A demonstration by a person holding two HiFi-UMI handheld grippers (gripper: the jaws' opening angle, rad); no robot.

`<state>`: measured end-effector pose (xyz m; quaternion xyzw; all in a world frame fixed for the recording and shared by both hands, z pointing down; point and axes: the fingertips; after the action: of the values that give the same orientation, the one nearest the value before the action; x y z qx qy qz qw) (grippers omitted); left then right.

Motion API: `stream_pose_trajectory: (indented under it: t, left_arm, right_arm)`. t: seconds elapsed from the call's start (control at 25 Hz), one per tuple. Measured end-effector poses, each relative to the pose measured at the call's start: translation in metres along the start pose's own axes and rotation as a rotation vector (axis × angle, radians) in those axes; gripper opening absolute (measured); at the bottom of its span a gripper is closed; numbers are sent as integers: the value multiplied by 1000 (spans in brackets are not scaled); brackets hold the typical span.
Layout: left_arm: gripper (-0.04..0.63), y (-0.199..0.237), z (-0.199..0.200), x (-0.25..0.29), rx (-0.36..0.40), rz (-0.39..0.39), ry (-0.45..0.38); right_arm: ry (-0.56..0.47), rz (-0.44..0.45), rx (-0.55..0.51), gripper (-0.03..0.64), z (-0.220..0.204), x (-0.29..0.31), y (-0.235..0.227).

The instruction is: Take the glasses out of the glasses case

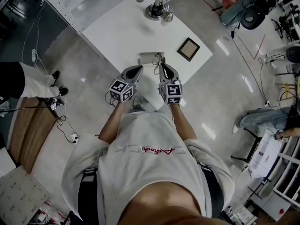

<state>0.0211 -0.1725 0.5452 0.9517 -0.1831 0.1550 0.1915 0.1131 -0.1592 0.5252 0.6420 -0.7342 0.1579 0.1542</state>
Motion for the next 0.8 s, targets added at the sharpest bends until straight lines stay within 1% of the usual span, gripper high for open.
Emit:
stream_pose_trajectory:
  t: [0.12,0.28,0.56,0.8]
  left_arm:
    - [3,-9,-2,-8,-16,12,-17]
    - [3,-37,-10,-12,-20,27,-26]
    - [3,-94,-48,-22,-36,40,-6]
    - [3,-131,-72,-39,-25,41,1]
  right_arm:
    - [-17,14,14,38,-4,-12,5]
    - [-32,41,9,38,-14,-39,6]
    - [-28,95,15,38,-44,-91,12]
    - [-35,103,28,37,-63,-125,21]
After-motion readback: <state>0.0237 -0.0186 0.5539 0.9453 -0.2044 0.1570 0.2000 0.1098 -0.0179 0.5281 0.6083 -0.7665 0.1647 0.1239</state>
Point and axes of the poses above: the fingertips, and each gripper's own axes: x forward along the fingers, y to its left, z out of its top, and after that the axes turned 14 degrees about y, right-handed
